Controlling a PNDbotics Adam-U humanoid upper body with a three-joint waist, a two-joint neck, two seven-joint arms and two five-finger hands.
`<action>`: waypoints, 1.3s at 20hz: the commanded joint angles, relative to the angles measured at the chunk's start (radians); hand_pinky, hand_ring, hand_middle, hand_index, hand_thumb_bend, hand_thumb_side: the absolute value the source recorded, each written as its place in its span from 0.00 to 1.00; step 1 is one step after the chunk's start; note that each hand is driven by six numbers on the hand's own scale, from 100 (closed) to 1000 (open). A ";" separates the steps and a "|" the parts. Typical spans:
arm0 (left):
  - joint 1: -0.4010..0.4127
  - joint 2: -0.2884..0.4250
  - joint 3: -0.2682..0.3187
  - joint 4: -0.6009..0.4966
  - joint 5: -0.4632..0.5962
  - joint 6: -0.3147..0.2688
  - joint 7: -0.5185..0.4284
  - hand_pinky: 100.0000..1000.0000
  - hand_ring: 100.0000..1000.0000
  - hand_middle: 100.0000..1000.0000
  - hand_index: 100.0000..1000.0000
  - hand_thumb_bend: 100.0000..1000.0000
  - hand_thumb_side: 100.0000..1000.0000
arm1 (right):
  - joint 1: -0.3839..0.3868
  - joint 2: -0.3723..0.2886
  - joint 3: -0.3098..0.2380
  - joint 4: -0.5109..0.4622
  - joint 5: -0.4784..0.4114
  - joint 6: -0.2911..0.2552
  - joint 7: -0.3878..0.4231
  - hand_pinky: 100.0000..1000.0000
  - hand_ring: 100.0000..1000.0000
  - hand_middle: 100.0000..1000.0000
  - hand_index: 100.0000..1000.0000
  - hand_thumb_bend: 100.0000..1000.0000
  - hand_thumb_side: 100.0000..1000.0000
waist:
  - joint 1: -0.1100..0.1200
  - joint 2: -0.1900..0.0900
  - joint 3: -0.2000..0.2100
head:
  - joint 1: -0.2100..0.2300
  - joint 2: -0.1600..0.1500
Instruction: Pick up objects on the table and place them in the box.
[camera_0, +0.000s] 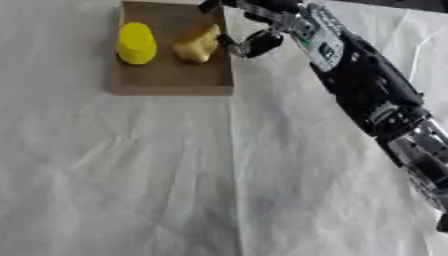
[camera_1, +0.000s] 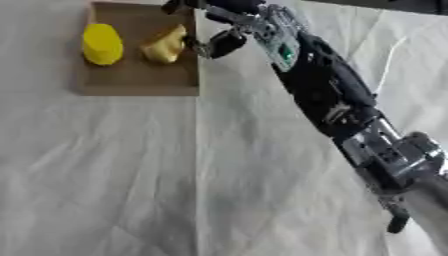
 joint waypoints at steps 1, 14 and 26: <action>-0.010 0.011 0.003 -0.016 0.005 0.002 -0.005 0.86 0.89 0.80 0.85 0.00 0.58 | -0.023 -0.025 -0.013 -0.037 0.041 0.000 0.010 0.95 1.00 0.86 0.97 0.02 0.00 | 0.011 -0.023 -0.001 | 0.002 -0.007; -0.001 0.024 0.016 -0.016 -0.006 0.004 0.008 0.86 0.89 0.80 0.85 0.00 0.57 | 0.064 -0.179 -0.054 -0.402 -0.212 0.204 -0.025 0.92 1.00 0.81 0.95 0.00 0.00 | 0.007 -0.028 -0.021 | 0.035 -0.014; 0.004 0.038 0.037 -0.016 -0.028 -0.008 0.040 0.86 0.89 0.80 0.84 0.00 0.56 | 0.442 -0.385 -0.271 -1.003 -0.483 0.423 -0.200 0.91 0.96 0.77 0.93 0.00 0.00 | 0.021 -0.015 -0.060 | 0.106 -0.041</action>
